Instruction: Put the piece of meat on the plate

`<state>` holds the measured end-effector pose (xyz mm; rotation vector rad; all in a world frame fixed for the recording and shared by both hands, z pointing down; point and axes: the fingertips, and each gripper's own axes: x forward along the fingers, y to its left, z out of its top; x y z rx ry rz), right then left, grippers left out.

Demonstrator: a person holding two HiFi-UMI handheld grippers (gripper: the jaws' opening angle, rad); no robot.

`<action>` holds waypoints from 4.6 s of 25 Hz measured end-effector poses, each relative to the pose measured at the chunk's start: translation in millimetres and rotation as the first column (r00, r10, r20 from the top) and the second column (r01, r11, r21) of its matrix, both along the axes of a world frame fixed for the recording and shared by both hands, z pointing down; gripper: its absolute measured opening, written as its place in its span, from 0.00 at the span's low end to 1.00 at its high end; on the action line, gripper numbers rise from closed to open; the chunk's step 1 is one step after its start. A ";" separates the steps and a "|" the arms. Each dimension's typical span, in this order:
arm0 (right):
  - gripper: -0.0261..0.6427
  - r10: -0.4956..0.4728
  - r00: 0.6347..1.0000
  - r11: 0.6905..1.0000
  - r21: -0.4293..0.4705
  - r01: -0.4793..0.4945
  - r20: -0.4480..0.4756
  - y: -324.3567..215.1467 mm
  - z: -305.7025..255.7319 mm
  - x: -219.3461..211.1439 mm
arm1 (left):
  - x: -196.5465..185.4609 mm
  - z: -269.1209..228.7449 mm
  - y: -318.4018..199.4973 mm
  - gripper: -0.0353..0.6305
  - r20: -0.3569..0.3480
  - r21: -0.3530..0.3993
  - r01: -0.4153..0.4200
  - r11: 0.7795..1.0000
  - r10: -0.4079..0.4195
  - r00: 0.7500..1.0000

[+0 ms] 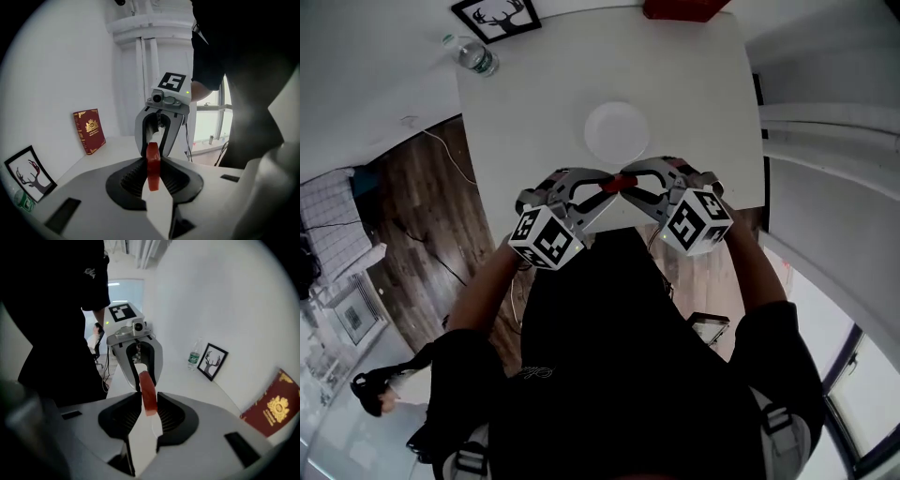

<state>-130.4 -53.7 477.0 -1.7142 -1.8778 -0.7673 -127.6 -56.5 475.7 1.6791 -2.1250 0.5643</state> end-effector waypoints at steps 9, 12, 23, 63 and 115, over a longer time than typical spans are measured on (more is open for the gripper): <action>0.19 -0.072 0.993 0.997 0.020 0.070 0.097 -8.9 12.1 3.6 | -1.9 16.1 -4.2 0.19 -0.072 -0.005 0.053 0.999 -0.053 0.996; 0.18 -0.042 0.992 0.999 0.017 0.040 0.116 -5.9 10.4 1.4 | -4.2 13.9 10.4 0.19 -0.110 0.026 0.122 0.992 -0.119 0.987; 0.18 0.201 0.964 0.967 0.122 -0.224 0.177 -31.1 27.3 -28.7 | -27.1 31.4 78.1 0.06 -0.235 0.056 0.545 0.836 -0.520 0.821; 0.18 -0.038 0.851 0.880 0.421 -0.221 0.524 -9.0 140.8 -91.5 | 8.6 63.0 126.9 0.06 -0.346 -0.021 0.822 0.569 -0.775 0.528; 0.35 -0.063 0.938 0.847 0.516 -0.130 0.341 -2.1 175.0 -85.9 | 3.8 63.5 153.2 0.06 -0.332 -0.040 0.859 0.510 -0.818 0.470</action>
